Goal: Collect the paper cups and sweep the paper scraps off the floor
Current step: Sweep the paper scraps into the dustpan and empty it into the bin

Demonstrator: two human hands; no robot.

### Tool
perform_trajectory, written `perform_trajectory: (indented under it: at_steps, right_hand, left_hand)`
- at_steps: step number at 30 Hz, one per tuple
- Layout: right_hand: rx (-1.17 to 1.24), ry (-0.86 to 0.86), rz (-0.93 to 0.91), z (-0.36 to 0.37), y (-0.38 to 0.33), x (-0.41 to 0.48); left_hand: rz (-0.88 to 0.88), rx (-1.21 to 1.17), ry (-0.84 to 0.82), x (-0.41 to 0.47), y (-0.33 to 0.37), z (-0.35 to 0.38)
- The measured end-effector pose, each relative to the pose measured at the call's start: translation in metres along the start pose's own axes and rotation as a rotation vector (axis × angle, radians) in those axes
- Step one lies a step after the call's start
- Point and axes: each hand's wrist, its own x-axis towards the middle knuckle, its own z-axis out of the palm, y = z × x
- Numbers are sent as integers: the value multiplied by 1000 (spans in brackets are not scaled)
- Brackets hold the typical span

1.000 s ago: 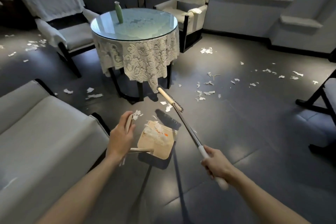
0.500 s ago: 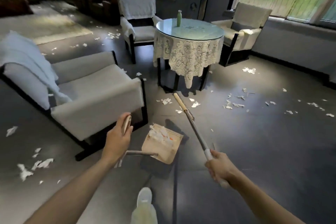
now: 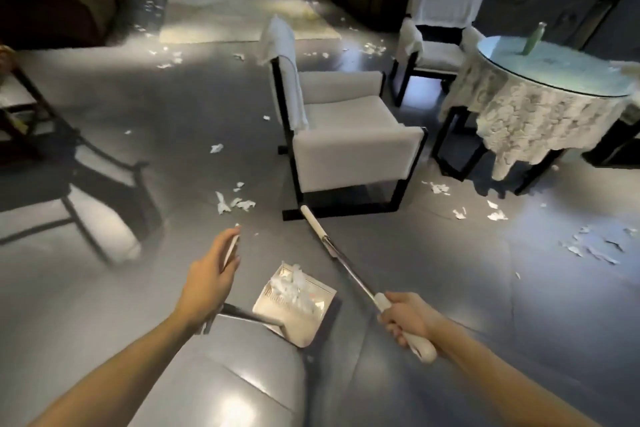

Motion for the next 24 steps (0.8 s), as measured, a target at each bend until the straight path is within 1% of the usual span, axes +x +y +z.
perform_trajectory:
  at_steps: [2,4,7,9,12,13,15,17,21,24]
  right_hand:
    - [-32,-64,-8,48,-36,12]
    - [-8,-104,-16,78,-70,18]
    - [-36,-178,-31,139,-129,35]
    - [-123,-201,-93,179,-156,45]
    - [-344,-192,-225,233,-176,66]
    - [-362,-190,-248,246,-183,75]
    - [-325,-199,-277,262,-211,103]
    - [-290,-204,-330,270,-255,144]
    - [-232,-234,-393,284,-367,234]
    - [-218,-249,-421,286,-461,288]
  left_hand:
    - [-62,34,52,-9,-36,-52]
    - [-88,85,71,-9,-58,-88]
    - [-120,126,128,1,-95,-150]
    - [-150,131,157,17,-112,-180]
    - [-182,119,191,55,-134,-209]
    - [-190,123,212,71,-142,-217]
    - [-212,122,280,108,-156,-231]
    - [-240,99,351,156,-169,-245]
    - [-236,122,441,269,-188,-271]
    - [-238,105,508,356,-188,-290]
